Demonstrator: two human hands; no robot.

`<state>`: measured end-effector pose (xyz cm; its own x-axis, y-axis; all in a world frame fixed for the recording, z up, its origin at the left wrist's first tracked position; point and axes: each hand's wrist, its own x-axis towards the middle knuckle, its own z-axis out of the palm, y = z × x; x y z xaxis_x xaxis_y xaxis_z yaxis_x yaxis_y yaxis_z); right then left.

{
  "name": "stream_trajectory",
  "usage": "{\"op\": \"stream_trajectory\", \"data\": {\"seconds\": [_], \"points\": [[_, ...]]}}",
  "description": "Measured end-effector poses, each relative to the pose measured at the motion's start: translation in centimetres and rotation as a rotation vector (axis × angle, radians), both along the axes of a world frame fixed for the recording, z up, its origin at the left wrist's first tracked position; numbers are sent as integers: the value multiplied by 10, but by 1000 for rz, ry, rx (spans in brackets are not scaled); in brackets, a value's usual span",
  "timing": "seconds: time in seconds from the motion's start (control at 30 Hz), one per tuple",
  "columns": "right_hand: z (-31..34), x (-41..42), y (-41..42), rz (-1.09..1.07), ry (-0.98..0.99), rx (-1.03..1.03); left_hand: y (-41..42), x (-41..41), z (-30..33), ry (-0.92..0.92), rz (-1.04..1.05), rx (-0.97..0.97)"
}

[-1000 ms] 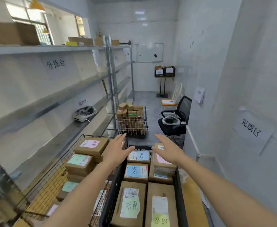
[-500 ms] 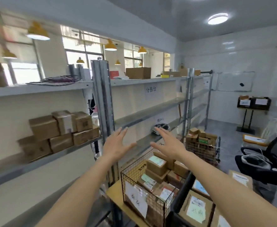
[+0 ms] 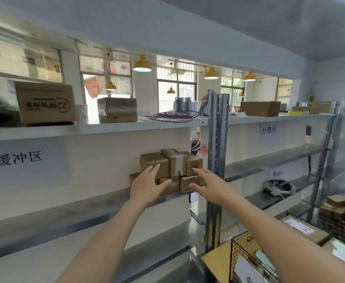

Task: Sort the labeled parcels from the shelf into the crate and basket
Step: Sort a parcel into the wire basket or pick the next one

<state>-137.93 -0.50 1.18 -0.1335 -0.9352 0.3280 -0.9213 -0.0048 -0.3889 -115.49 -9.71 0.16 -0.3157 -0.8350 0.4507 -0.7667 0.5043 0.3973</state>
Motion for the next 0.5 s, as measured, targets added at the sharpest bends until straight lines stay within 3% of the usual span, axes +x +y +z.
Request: {"op": "stream_trajectory", "data": {"seconds": [0.27, 0.5], "points": [[-8, 79, -95, -24, 6, 17, -92, 86, -9, 53, 34, 95], [-19, 95, -161, -66, -19, 26, -156, 98, -23, 89, -18, 150]]}}
